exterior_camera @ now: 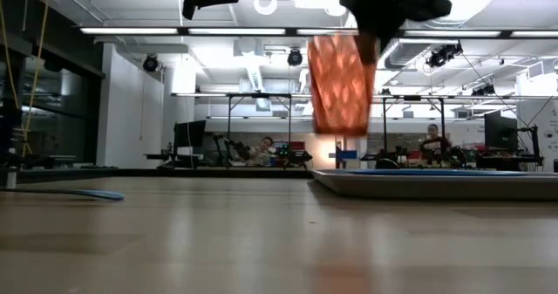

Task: Pick and place plate/cup/fork/spoon on tray
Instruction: Put the brown cup to the top left of the blue plate on the gray serving tray

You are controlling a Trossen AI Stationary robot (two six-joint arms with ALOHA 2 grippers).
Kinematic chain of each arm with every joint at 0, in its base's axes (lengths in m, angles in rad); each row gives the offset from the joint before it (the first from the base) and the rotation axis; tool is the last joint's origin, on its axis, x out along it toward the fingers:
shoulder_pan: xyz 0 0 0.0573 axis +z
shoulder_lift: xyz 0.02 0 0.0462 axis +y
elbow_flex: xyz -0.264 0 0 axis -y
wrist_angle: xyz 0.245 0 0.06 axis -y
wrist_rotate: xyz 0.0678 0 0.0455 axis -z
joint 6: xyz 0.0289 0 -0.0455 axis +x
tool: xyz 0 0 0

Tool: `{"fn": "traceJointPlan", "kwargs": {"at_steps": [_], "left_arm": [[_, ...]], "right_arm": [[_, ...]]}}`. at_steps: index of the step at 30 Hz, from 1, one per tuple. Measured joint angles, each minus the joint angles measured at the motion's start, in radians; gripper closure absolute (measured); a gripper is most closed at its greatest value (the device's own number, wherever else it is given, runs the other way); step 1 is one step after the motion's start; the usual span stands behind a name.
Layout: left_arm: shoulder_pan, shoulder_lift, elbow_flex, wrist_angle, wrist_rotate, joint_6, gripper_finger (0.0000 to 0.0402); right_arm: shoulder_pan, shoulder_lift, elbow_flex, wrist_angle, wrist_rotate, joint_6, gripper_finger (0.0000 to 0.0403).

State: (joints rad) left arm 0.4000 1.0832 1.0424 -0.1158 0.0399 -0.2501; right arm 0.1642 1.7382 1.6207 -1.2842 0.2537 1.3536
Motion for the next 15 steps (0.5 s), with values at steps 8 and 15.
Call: {"fn": "traceJointPlan", "kwargs": {"at_steps": [8, 15], "left_arm": [[0.000, 0.000, 0.000, 0.000, -0.001, 0.000, 0.0227], [0.000, 0.000, 0.000, 0.000, -0.002, 0.000, 0.0227]], "right_arm": [[0.007, -0.135, -0.026, -0.043, -0.087, -0.101, 0.0400], [0.004, -0.170, -0.301, 0.210, -0.191, -0.087, 0.0401]]}}
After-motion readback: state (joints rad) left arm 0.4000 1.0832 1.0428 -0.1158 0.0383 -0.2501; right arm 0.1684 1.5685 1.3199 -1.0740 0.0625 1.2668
